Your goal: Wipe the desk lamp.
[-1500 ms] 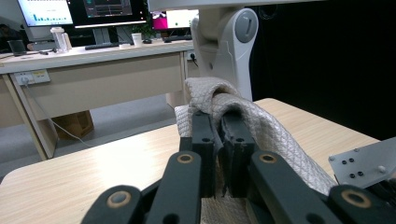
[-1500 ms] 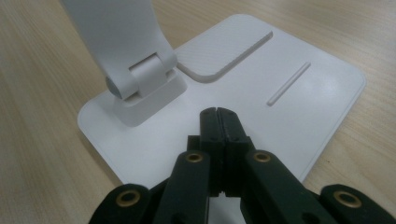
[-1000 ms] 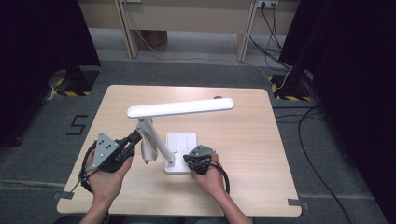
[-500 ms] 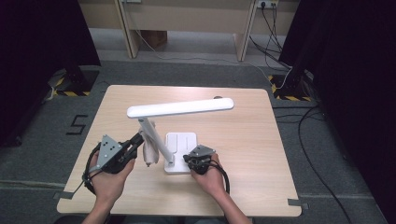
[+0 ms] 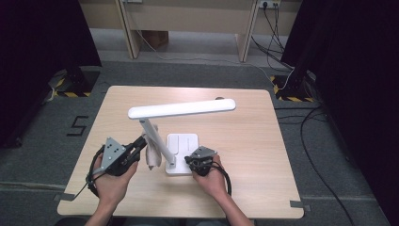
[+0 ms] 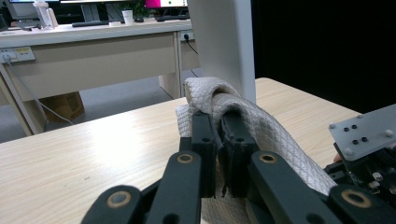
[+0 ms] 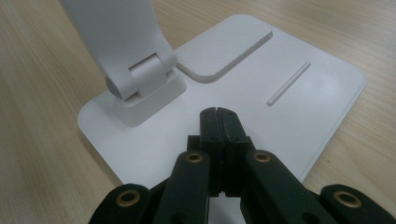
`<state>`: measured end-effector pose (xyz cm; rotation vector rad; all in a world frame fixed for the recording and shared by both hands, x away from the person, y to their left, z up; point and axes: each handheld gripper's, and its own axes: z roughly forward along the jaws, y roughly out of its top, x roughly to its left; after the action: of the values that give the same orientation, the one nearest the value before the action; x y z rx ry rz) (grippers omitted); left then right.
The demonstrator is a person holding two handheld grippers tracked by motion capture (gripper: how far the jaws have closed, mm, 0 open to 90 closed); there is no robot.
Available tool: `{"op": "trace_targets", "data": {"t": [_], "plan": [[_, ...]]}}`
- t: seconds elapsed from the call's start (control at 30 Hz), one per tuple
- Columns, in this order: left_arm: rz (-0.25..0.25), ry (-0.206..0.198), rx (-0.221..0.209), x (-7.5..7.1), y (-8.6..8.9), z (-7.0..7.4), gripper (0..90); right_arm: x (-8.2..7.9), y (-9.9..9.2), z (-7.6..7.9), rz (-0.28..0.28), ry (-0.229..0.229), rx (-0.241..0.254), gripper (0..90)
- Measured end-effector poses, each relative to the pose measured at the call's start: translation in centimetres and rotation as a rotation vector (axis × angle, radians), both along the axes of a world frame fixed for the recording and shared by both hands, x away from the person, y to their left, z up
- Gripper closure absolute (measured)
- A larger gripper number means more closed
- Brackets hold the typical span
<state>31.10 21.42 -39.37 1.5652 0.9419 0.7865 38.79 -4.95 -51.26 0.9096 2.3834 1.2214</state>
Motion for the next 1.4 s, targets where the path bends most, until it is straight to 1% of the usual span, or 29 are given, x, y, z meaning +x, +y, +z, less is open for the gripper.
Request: {"op": "trace_targets", "data": {"t": [0.03,0.33,0.37,0.4,0.43,0.5,0.57,0.6,1.4], "plan": [[0.0,0.0,0.0,0.0,0.0,0.0,85.2,-0.1,0.0,0.0,-0.006,0.005,0.003,90.0],[-0.003,0.019,0.007,0.1,-0.2,-0.7,85.2,0.0,0.0,0.0,-0.001,0.002,0.001,90.0],[-0.004,0.025,0.011,0.1,-0.3,-0.9,85.2,-0.1,0.0,0.0,-0.007,0.008,0.002,90.0],[-0.005,0.029,0.012,0.1,-0.3,-1.0,85.2,0.0,0.0,0.0,0.005,-0.003,-0.001,90.0],[-0.005,0.029,0.012,0.1,-0.3,-1.0,85.2,0.0,0.0,0.0,0.005,-0.003,-0.001,90.0],[-0.006,0.033,0.015,0.1,-0.4,-1.2,85.2,-0.1,0.0,0.0,-0.012,0.013,0.004,90.0],[-0.007,0.039,0.015,0.2,-0.4,-1.4,85.2,-0.1,0.0,0.0,-0.013,0.014,0.004,90.0],[-0.008,0.041,0.017,0.2,-0.4,-1.5,85.2,0.0,0.0,0.0,-0.002,0.004,0.001,90.0],[-0.009,0.089,0.023,0.7,-1.0,-3.4,85.2,-0.1,0.0,0.0,-0.005,0.007,0.0,90.0]]}}
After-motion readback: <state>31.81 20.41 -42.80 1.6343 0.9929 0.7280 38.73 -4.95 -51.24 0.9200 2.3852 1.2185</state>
